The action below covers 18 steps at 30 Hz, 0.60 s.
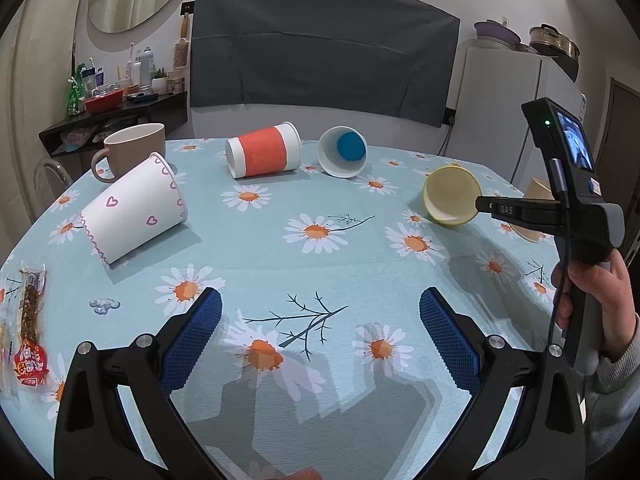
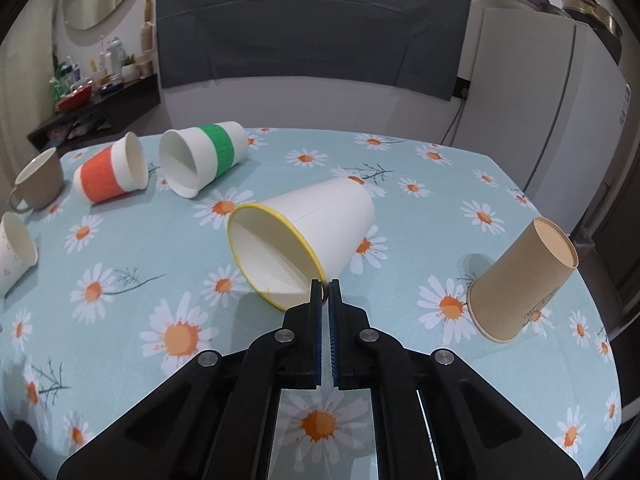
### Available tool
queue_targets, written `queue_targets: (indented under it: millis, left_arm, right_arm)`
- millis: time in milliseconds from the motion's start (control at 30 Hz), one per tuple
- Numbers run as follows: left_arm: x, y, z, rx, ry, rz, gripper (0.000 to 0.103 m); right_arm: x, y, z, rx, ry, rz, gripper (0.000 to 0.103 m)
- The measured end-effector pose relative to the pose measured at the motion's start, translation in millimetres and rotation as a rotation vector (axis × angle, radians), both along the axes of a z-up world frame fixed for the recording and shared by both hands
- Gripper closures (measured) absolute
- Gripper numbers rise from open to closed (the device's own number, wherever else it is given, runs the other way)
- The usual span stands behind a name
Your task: Flip cup upside down
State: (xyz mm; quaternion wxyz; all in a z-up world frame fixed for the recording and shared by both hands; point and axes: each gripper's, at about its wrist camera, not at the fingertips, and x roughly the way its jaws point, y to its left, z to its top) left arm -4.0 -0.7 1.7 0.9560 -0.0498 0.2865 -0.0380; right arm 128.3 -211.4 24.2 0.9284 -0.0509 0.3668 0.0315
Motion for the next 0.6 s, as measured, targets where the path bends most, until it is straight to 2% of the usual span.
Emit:
queue_targets:
  millis: [400, 600]
  left_arm:
    - [1, 0, -1, 0.001, 0.007, 0.009, 0.006]
    - [0, -1, 0, 0.01, 0.001, 0.0, 0.006]
  right_arm:
    - [-75, 33, -5, -0.011, -0.035, 0.242, 0.1]
    - [-109, 36, -3, 0.008, -0.044, 0.33, 0.1]
